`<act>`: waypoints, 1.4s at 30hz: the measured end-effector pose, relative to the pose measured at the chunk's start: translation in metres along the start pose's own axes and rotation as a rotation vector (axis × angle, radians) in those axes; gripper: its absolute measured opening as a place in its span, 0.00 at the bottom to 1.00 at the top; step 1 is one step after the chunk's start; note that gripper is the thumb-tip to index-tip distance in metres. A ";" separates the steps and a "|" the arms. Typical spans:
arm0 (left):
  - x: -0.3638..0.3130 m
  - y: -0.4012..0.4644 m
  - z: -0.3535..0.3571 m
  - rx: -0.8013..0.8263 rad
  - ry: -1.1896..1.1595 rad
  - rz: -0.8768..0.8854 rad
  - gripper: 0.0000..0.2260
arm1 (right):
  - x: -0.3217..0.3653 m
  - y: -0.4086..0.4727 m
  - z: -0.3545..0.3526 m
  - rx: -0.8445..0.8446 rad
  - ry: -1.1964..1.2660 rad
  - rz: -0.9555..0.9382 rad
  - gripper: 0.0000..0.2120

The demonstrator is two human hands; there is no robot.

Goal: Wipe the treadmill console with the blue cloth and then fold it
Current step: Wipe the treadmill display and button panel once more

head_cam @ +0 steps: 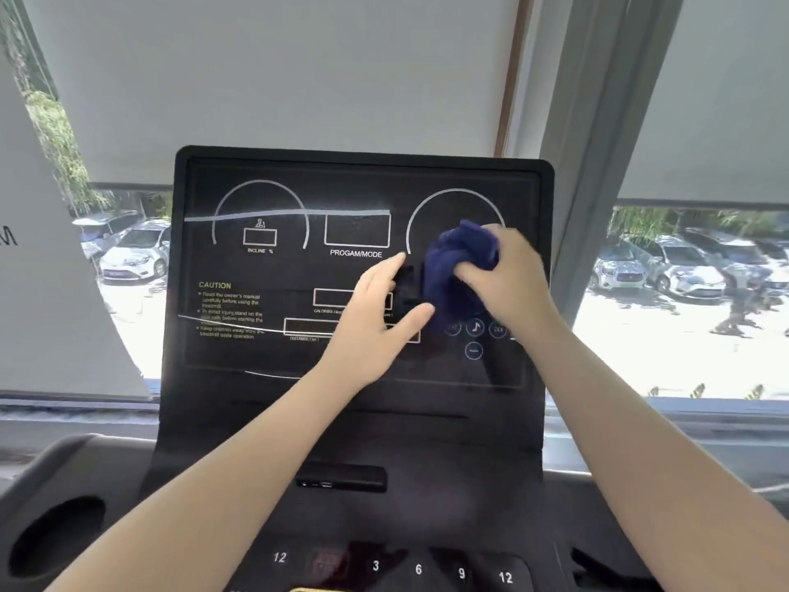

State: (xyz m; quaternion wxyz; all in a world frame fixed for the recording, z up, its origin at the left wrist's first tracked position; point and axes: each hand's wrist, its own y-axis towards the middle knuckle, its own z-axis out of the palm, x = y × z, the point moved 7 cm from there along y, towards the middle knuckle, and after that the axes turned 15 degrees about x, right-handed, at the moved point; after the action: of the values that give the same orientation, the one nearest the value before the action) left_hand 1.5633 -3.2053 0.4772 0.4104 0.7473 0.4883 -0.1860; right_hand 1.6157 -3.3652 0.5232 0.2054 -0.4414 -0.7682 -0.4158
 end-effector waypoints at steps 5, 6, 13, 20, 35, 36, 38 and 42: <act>-0.015 -0.009 0.008 0.006 -0.055 0.023 0.23 | -0.014 -0.038 0.040 0.357 0.587 0.234 0.05; -0.012 -0.011 0.007 0.000 -0.048 0.006 0.19 | -0.019 -0.040 0.042 0.387 0.672 0.267 0.07; 0.026 -0.034 0.002 -0.009 -0.542 -0.294 0.05 | -0.043 -0.064 0.043 0.483 0.696 0.371 0.08; 0.023 -0.051 0.005 0.171 -0.757 -0.437 0.08 | 0.005 -0.081 0.036 0.432 0.261 0.028 0.07; 0.040 -0.072 -0.016 -0.022 -0.302 -0.376 0.04 | 0.003 -0.083 0.078 0.585 0.603 0.235 0.04; 0.034 -0.074 -0.007 0.026 -0.356 -0.339 0.03 | 0.005 -0.081 0.078 0.588 0.574 0.231 0.03; 0.022 -0.077 0.018 0.212 -0.477 -0.299 0.05 | 0.011 -0.078 0.077 0.622 0.594 0.227 0.05; 0.028 -0.076 0.027 0.328 -0.471 -0.259 0.08 | 0.021 -0.071 0.063 0.677 0.666 0.276 0.06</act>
State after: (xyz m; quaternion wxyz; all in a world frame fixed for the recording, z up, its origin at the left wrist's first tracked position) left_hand 1.5124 -3.1961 0.4095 0.3592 0.6716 0.4343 -0.4810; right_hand 1.5472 -3.3217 0.4690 0.6248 -0.2906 -0.6872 -0.2302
